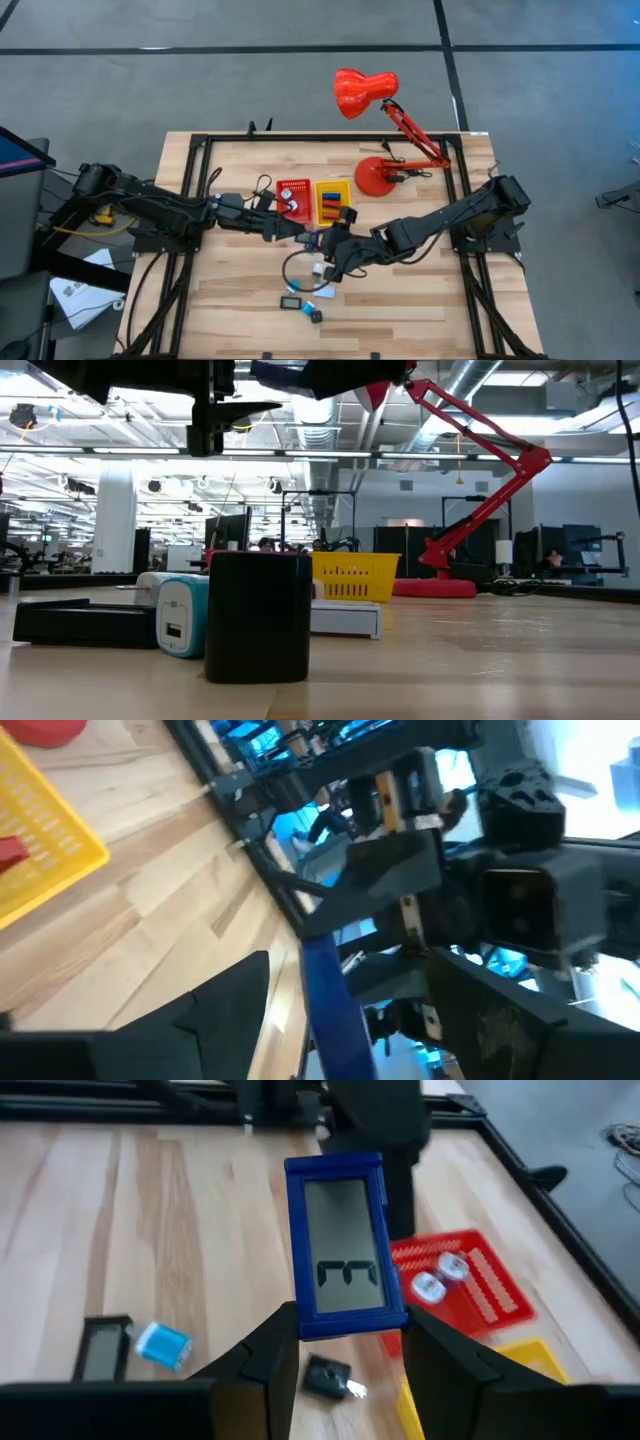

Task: Pick & Place Office items
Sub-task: Put the blue digital timer into the yellow basket

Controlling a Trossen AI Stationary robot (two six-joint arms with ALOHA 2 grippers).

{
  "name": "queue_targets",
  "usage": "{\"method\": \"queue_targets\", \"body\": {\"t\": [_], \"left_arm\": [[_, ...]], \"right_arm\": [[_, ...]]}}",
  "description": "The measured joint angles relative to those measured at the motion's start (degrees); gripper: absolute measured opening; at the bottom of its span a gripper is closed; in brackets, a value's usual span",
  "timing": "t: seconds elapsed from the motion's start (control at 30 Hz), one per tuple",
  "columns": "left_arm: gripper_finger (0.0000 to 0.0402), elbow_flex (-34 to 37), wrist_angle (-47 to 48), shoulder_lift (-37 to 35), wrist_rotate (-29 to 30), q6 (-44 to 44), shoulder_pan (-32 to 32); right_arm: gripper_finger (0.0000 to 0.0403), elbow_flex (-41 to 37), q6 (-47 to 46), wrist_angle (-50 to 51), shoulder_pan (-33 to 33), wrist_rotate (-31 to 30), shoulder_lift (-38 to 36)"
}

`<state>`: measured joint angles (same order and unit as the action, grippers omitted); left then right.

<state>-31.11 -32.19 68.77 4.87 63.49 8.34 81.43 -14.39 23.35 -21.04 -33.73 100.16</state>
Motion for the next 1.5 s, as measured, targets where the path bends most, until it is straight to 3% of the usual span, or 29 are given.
{"method": "queue_targets", "body": {"t": [0.83, 0.93, 1.13, 1.33, 1.5], "left_arm": [[0.0069, 0.0, 3.5, 0.0, -5.4, 0.6, 0.0], [0.0061, 0.0, 3.7, 0.0, -5.3, 0.8, 0.0], [0.0078, 0.0, 3.7, 0.0, -5.8, -0.9, 0.0], [0.0055, 0.0, 2.9, 0.0, -5.8, -6.8, 0.0], [0.0076, 0.0, 2.0, 0.0, -5.3, -14.6, 0.0]], "right_arm": [[0.0141, 0.5, 0.3, 0.5, 0.5, 0.4, -0.4], [0.0149, 0.5, 1.5, 0.4, 0.5, 0.2, -0.4], [0.02, 0.5, 2.0, -0.2, -0.6, 1.6, -0.4], [0.0272, 0.5, -5.2, 0.3, 1.0, 13.0, -1.3], [0.0323, 0.5, -11.3, 4.2, 3.2, 21.0, -3.6]]}}
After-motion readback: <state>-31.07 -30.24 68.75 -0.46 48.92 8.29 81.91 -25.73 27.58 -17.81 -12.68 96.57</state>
